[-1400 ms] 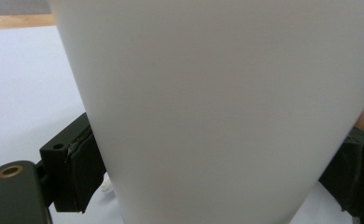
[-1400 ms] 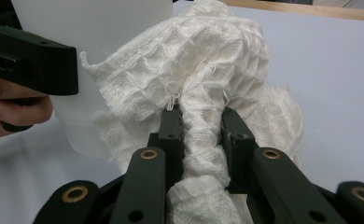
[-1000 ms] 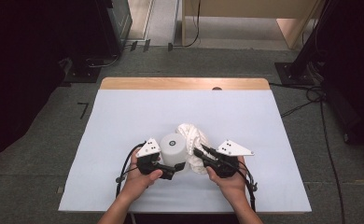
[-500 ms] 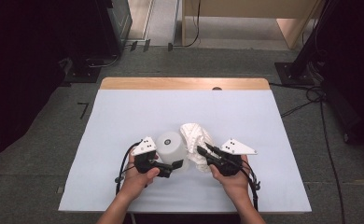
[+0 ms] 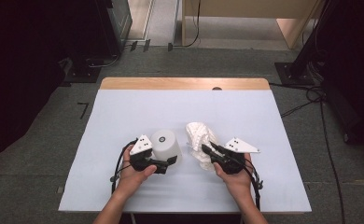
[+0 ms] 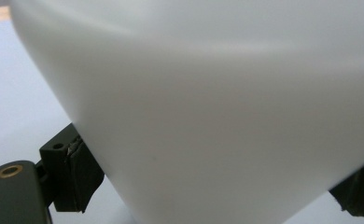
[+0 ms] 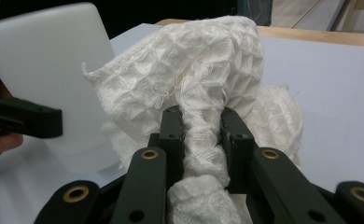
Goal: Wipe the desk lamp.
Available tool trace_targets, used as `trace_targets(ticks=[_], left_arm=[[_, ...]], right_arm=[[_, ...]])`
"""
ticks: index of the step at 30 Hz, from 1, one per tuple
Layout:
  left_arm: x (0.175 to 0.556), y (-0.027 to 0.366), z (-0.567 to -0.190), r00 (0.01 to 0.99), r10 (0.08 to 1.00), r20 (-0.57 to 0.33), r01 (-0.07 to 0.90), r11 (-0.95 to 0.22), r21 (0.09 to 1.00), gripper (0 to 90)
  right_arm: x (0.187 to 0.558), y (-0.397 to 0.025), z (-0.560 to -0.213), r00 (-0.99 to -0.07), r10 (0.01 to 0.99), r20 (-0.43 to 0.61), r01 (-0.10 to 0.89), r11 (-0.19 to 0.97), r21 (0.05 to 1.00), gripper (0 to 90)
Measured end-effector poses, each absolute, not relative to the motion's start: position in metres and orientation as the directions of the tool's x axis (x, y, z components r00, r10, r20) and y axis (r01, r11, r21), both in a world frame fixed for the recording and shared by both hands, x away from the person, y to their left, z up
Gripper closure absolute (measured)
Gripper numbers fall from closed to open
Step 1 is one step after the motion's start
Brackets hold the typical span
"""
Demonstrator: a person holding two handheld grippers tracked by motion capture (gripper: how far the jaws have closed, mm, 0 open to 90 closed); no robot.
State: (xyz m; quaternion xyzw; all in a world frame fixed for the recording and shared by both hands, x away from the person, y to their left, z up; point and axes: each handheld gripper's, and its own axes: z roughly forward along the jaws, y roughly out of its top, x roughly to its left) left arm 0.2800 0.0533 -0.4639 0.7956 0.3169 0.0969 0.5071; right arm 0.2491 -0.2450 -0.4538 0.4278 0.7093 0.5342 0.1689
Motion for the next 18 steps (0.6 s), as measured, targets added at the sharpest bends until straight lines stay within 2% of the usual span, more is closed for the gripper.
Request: trace_targets(ticks=[5, 11, 15, 18], left_arm=[[0.274, 0.044, -0.472, 0.779, 0.622, -0.077, 0.365, -0.349, 0.863, 7.8], [0.265, 0.037, -0.481, 0.745, 0.665, -0.043, 0.367, -0.356, 0.859, 7.1], [0.256, 0.032, -0.484, 0.682, 0.728, -0.065, 0.402, -0.299, 0.865, 5.3], [0.248, 0.024, -0.484, 0.566, 0.816, -0.115, 0.473, -0.208, 0.856, 1.3]], right_arm=[[0.249, -0.247, -0.454, -0.572, 0.79, 0.22, 0.43, 0.061, 0.901, 74.4], [0.249, -0.246, -0.455, -0.574, 0.789, 0.222, 0.43, 0.06, 0.901, 74.4], [0.249, -0.247, -0.454, -0.571, 0.791, 0.22, 0.429, 0.059, 0.901, 74.4], [0.249, -0.248, -0.453, -0.569, 0.792, 0.221, 0.426, 0.053, 0.903, 74.4]])
